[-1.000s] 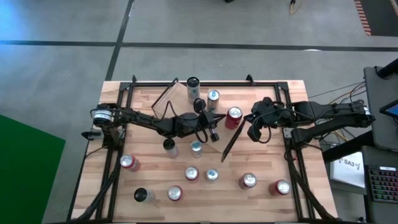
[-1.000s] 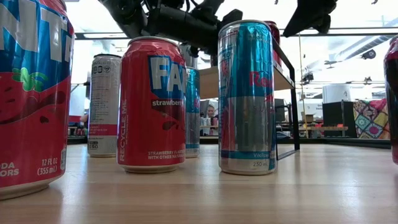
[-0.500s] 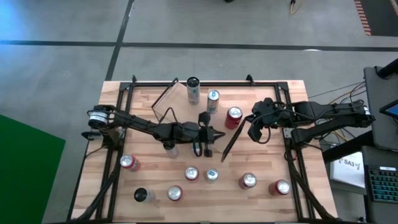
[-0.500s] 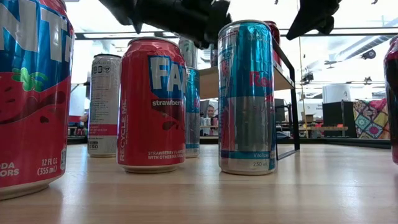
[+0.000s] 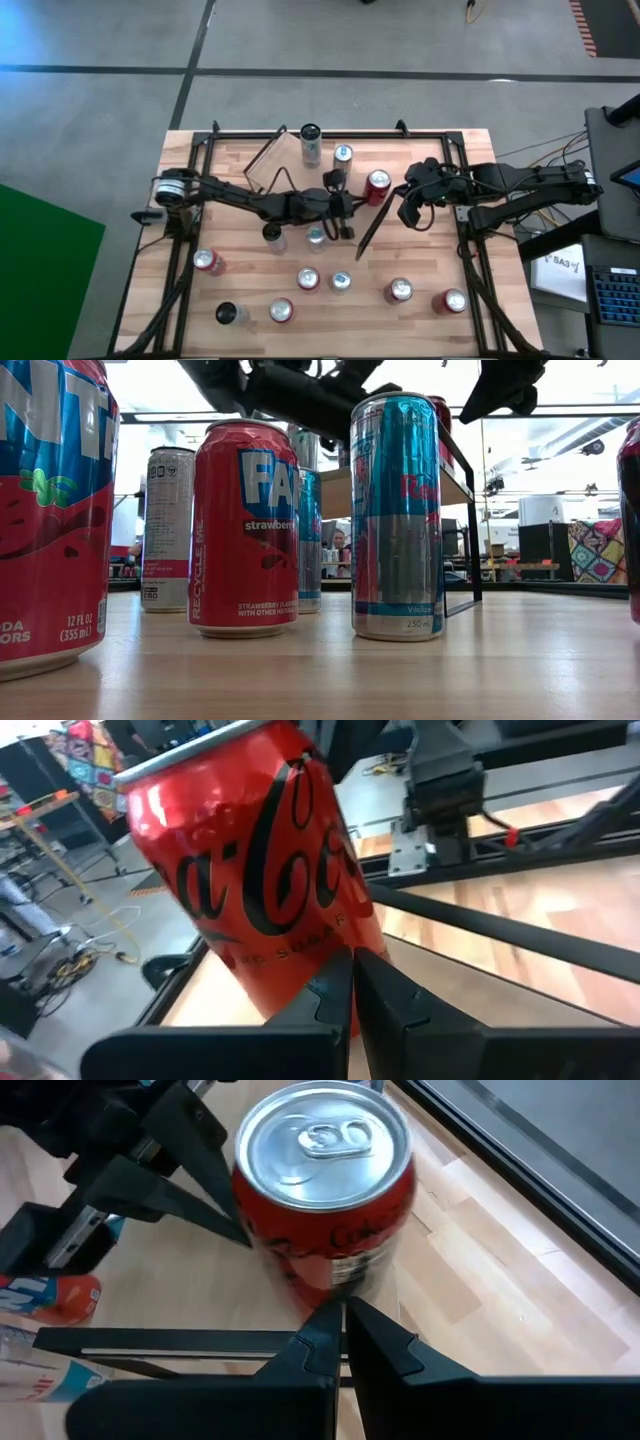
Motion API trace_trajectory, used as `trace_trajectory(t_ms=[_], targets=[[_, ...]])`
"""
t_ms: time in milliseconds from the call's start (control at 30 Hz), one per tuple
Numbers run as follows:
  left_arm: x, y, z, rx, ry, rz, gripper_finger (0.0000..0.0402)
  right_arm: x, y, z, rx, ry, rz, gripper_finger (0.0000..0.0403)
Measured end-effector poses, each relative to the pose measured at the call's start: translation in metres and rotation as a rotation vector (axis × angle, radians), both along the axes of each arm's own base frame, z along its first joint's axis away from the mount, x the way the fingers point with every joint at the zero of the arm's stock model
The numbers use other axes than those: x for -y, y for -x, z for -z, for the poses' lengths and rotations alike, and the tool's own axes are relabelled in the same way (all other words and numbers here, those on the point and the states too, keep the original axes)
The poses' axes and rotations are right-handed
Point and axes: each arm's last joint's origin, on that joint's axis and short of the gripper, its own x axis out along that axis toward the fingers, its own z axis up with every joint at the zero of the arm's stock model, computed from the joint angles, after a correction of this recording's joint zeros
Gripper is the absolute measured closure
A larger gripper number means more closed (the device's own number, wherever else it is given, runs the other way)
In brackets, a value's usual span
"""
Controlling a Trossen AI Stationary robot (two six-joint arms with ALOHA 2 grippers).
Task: Place canned beverage on shelf
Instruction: Put the red/black soda can on the shelf, then adjust the silver/blue soda can on the shelf
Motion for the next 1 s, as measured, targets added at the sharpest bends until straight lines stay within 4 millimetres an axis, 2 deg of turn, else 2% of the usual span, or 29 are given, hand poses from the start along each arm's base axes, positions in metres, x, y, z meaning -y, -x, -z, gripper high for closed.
trace_trajectory(t_ms=[233,500,767,1000], targets=[[-0.001,-0.007,0.003,-0.065,-0.026,-0.065,0.0402,0.000,-0.003,0.002,-0.011,-0.002,0.003,0.0390],[-0.001,-0.005,0.005,-0.100,-0.040,-0.079,0.0402,-0.001,-0.008,0.007,-0.038,0.001,0.002,0.0390],[0.013,0.009,0.000,-0.122,-0.057,-0.042,0.0402,-0.002,-0.006,0.003,-0.010,-0.037,-0.018,0.0390],[0.022,0.035,-0.022,-0.089,-0.100,0.000,0.0402,-0.011,-0.007,-0.011,0.029,-0.163,-0.186,0.0390]])
